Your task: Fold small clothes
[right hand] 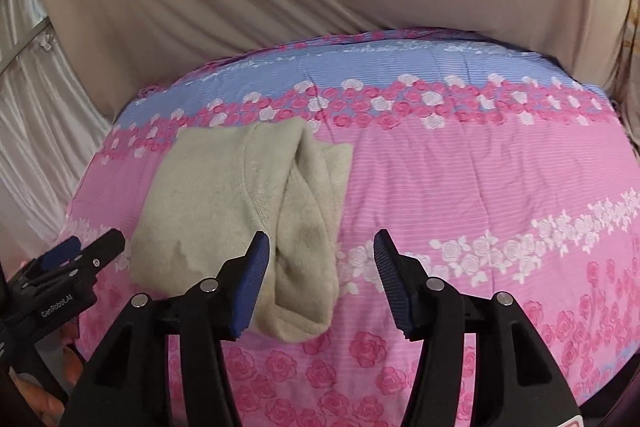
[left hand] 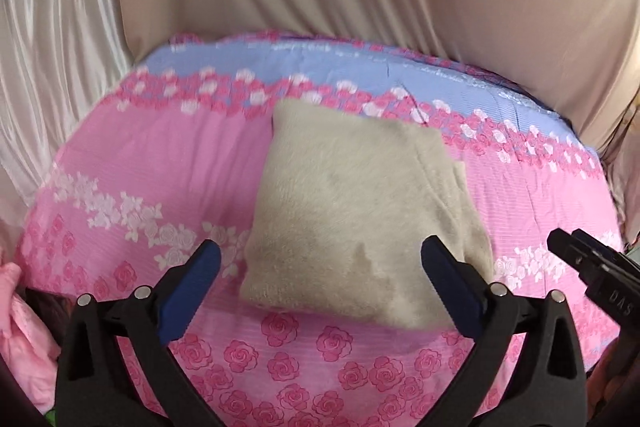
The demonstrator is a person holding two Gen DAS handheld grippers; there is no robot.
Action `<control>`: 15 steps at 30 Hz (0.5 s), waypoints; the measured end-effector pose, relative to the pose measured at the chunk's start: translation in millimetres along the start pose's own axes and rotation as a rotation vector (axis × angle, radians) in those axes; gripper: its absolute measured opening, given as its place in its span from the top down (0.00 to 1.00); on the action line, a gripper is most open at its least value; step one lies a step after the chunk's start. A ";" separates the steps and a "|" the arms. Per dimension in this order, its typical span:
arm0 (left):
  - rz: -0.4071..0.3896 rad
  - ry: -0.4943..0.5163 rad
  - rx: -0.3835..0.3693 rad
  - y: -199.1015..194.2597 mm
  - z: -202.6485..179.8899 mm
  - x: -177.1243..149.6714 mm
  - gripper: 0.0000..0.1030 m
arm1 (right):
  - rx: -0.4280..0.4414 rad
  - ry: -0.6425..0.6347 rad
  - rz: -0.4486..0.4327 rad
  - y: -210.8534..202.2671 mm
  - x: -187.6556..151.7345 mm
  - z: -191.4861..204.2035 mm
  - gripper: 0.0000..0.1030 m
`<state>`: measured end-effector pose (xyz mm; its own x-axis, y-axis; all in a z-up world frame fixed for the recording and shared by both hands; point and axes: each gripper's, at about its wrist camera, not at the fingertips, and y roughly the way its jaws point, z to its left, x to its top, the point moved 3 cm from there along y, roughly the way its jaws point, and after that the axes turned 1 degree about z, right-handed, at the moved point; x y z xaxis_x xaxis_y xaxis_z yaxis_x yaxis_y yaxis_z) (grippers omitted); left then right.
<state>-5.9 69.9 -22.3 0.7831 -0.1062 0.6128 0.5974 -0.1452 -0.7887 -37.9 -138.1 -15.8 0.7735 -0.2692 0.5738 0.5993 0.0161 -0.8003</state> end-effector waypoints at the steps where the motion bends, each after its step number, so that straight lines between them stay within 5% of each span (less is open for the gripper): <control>1: -0.006 0.023 0.003 -2.5 -6.6 -1.4 0.05 | -0.002 -0.004 0.002 -2.2 -3.3 -0.5 0.47; 15: 0.049 0.038 0.050 -9.7 -7.2 -23.3 0.05 | 0.013 -0.026 0.038 -6.5 -40.6 16.8 0.46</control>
<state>-31.2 66.7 -28.5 0.8048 -0.1498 0.5743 0.5674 -0.0898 -0.8185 -69.8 -111.1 -31.0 0.8007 -0.2430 0.5476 0.5721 0.0387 -0.8193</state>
